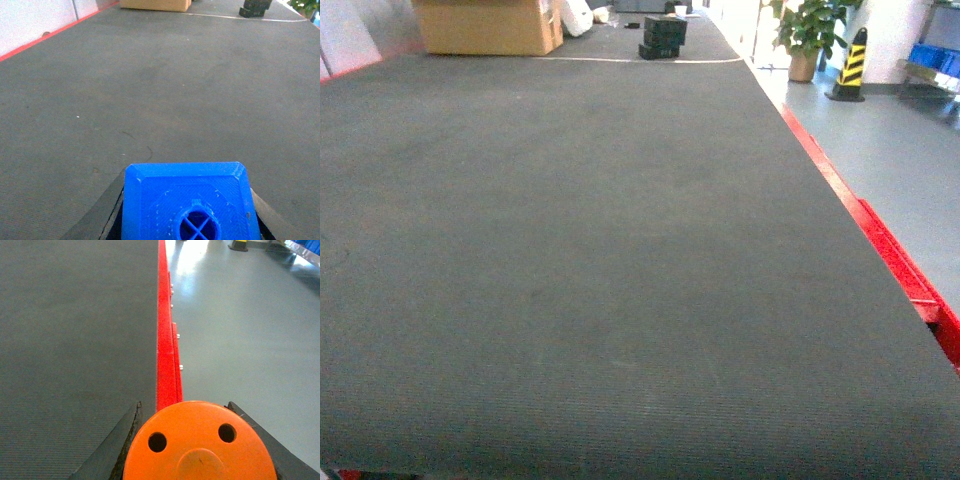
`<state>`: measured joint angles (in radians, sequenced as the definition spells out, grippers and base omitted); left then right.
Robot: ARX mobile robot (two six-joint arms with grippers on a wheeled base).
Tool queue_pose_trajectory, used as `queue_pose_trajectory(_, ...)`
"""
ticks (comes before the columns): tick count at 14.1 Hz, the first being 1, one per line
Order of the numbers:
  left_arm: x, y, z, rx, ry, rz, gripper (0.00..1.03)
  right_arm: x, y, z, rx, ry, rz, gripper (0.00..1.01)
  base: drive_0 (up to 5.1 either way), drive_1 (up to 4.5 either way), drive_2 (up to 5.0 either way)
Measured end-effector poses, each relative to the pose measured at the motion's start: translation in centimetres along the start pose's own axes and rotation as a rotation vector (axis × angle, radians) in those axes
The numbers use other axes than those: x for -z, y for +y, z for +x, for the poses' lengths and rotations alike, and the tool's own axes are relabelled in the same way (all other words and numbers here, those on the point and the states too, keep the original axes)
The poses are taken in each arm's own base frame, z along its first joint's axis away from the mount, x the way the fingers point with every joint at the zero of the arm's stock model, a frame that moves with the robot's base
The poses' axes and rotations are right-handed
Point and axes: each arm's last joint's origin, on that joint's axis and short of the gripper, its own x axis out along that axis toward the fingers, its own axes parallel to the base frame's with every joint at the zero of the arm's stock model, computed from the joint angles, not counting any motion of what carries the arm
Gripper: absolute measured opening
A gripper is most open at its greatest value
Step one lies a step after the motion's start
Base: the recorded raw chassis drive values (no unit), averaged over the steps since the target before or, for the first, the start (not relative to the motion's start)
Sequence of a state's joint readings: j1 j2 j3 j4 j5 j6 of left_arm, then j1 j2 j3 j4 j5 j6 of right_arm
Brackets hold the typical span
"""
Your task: Sort blue parts and orange caps into right shelf containers
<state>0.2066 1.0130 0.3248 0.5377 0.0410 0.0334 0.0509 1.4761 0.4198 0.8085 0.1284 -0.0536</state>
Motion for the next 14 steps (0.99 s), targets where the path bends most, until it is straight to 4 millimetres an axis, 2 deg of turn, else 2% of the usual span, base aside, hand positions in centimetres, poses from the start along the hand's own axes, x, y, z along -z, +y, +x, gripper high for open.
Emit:
queue_pose_trajectory(3, 0.03, 0.00, 0.02, 0.000, 0.002, 0.000, 0.45, -0.01, 0.01, 0.00, -0.001, -0.001, 0.000, 0.43, 4.7, -3.69, -1.2)
queue_pose_trajectory(14, 0.03, 0.00, 0.00, 0.001, 0.003, 0.000, 0.45, 0.00, 0.01, 0.00, 0.000, 0.000, 0.000, 0.43, 5.0, -2.47, -2.5)
